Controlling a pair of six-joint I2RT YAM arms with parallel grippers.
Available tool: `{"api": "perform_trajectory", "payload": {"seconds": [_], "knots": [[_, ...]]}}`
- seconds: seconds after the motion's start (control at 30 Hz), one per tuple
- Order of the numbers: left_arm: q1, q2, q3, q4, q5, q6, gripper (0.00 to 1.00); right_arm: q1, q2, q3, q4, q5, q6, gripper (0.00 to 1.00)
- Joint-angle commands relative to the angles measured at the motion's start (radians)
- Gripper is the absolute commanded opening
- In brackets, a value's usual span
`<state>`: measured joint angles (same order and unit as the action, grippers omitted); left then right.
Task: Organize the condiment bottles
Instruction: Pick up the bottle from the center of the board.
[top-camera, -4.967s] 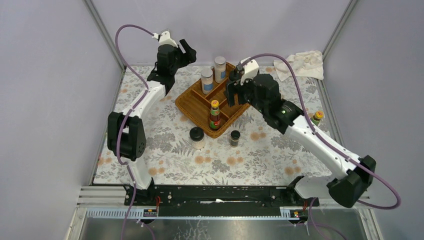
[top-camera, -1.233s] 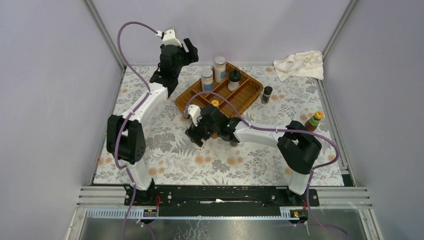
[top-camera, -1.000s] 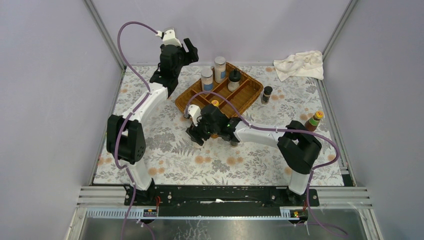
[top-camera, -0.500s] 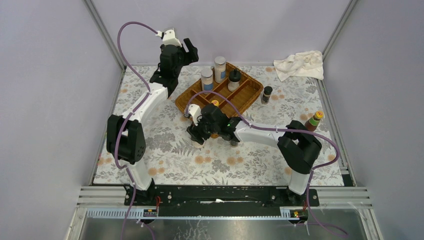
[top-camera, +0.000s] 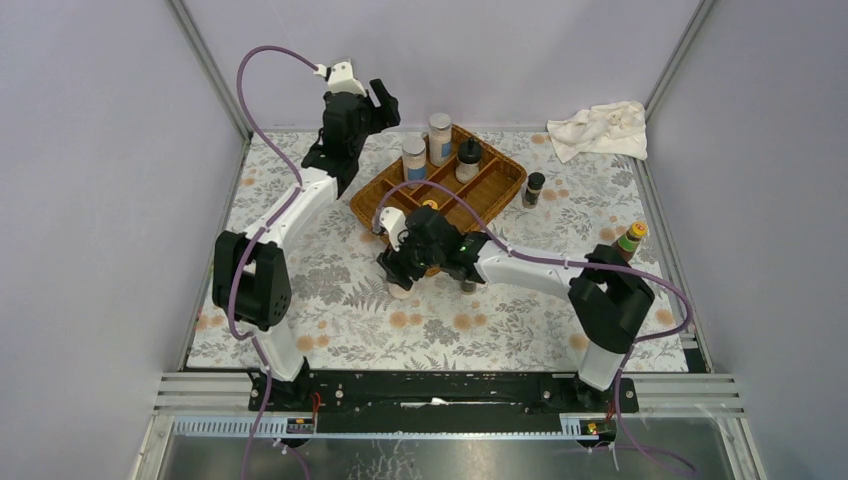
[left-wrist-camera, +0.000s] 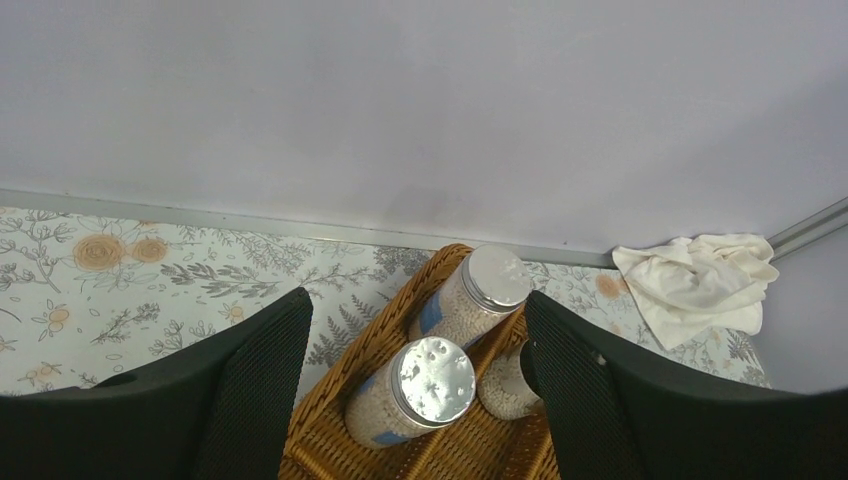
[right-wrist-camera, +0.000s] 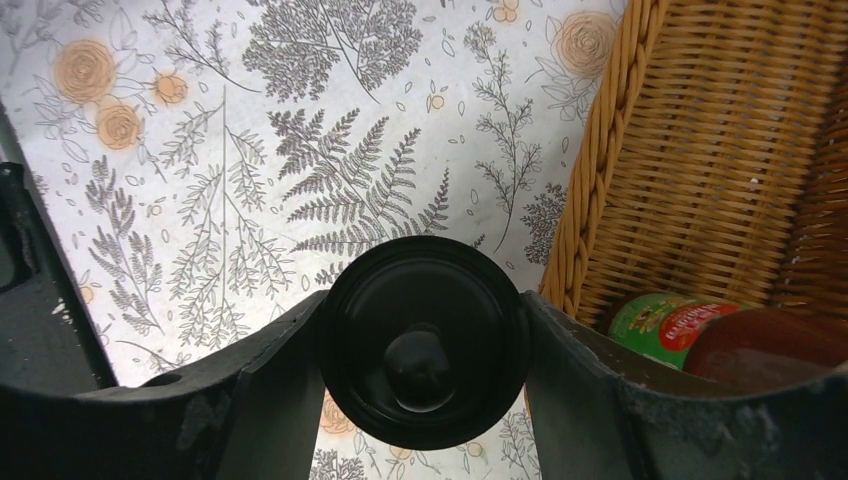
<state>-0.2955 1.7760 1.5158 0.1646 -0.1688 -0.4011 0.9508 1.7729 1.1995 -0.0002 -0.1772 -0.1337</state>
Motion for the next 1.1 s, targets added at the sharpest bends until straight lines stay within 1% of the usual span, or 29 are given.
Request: {"api": "perform_trajectory", "payload": {"seconds": [0.0,0.27,0.67,0.9,1.07], "knots": [[-0.009,-0.041,-0.010,0.055,-0.036,0.002,0.82,0.012,-0.116,0.036,0.008,-0.006,-0.002,0.00],[-0.014,-0.049,-0.011,0.055,-0.055,0.017,0.82,0.035,-0.205,0.048,-0.067,0.006,-0.010,0.00],[-0.014,-0.033,-0.002,0.041,-0.064,0.011,0.82,0.045,-0.414,0.010,-0.121,0.080,-0.022,0.00],[-0.014,-0.029,0.000,0.042,-0.064,0.010,0.82,0.045,-0.539,0.006,-0.147,0.170,-0.043,0.00],[-0.014,-0.030,-0.001,0.042,-0.063,0.008,0.82,0.045,-0.602,0.021,-0.162,0.282,-0.064,0.00]]}}
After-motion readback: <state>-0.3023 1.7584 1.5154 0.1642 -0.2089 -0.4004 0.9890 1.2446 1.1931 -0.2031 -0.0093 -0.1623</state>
